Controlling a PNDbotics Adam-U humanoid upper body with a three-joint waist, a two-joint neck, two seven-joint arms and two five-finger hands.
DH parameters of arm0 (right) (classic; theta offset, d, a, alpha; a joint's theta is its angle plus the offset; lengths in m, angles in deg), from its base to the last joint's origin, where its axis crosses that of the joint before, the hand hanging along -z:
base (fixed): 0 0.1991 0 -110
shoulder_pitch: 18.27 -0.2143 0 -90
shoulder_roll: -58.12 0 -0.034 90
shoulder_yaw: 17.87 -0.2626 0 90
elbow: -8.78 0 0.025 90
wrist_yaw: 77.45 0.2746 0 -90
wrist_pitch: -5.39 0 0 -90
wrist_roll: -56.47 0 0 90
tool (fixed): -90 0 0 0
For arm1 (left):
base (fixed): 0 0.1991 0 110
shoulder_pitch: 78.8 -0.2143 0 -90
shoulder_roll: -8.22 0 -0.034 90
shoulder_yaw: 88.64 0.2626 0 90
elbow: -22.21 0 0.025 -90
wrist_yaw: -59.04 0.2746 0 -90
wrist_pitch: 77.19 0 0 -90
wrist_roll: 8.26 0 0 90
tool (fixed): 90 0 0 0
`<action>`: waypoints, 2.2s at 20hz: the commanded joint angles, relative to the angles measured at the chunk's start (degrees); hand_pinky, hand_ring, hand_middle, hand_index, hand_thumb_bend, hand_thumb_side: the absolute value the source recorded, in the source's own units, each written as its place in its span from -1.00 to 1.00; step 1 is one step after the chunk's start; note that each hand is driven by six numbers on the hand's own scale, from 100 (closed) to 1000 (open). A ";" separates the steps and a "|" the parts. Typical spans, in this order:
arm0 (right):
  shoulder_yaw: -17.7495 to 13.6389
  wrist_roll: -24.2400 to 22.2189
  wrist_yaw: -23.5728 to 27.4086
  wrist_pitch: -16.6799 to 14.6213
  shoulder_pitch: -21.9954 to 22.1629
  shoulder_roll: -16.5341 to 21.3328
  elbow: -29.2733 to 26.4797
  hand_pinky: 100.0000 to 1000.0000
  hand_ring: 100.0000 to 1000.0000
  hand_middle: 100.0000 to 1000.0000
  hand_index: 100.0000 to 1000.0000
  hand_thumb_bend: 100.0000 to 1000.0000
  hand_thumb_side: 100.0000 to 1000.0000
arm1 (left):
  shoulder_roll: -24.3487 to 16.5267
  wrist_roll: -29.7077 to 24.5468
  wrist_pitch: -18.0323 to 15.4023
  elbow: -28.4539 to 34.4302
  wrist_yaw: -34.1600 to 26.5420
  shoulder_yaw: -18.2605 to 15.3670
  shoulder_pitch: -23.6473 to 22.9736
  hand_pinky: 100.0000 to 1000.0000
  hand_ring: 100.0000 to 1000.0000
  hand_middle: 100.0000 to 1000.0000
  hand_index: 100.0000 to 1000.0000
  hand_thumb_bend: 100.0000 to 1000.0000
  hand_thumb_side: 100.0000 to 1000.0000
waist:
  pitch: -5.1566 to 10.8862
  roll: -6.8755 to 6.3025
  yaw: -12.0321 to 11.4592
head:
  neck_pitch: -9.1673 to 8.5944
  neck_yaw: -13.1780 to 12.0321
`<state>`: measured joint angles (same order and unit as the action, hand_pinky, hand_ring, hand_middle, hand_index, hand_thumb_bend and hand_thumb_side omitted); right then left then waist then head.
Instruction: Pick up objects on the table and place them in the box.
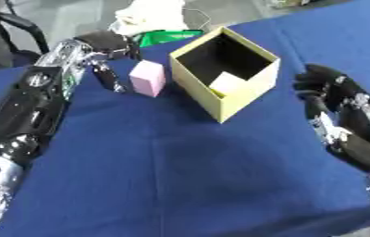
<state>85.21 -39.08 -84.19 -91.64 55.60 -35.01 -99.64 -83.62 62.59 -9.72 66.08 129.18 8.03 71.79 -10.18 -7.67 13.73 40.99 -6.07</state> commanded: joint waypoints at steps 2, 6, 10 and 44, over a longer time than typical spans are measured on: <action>-0.13 -0.10 -0.27 -0.08 -0.80 -0.06 -0.91 0.53 0.58 0.54 0.82 -1.00 -0.03 | -0.54 1.88 0.49 -0.31 0.87 -1.12 1.12 0.58 0.50 0.36 0.61 -0.08 -0.94 | 0.57 0.27 0.12 | -0.35 -0.26; -0.02 -0.21 -0.33 -0.12 -0.92 -0.08 -0.85 0.53 0.58 0.54 0.82 -1.00 -0.03 | 0.03 2.93 0.67 -1.08 1.48 -1.57 1.53 0.59 0.51 0.36 0.61 -0.14 -0.96 | 0.35 0.04 0.29 | -0.28 -0.23; 0.06 -0.31 -0.43 -0.16 -1.10 -0.05 -0.77 0.53 0.58 0.54 0.82 -1.00 -0.02 | 0.21 3.43 0.55 -1.38 1.34 -1.82 1.81 0.59 0.52 0.36 0.61 -0.15 -0.96 | -0.03 -0.31 0.83 | -0.39 -0.41; -0.15 -0.41 -0.56 -0.31 -1.11 0.05 -0.56 0.53 0.58 0.53 0.82 -1.00 -0.04 | -2.20 -6.23 -0.87 2.38 -5.15 -2.26 3.01 0.68 0.63 0.53 0.68 0.07 -0.87 | 0.22 -0.85 1.68 | 0.20 -0.24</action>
<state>85.23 -39.48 -84.48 -91.86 55.08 -35.09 -99.63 -83.66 56.71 -10.60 67.25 124.64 6.33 73.20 -10.99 -9.07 15.42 40.83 -6.34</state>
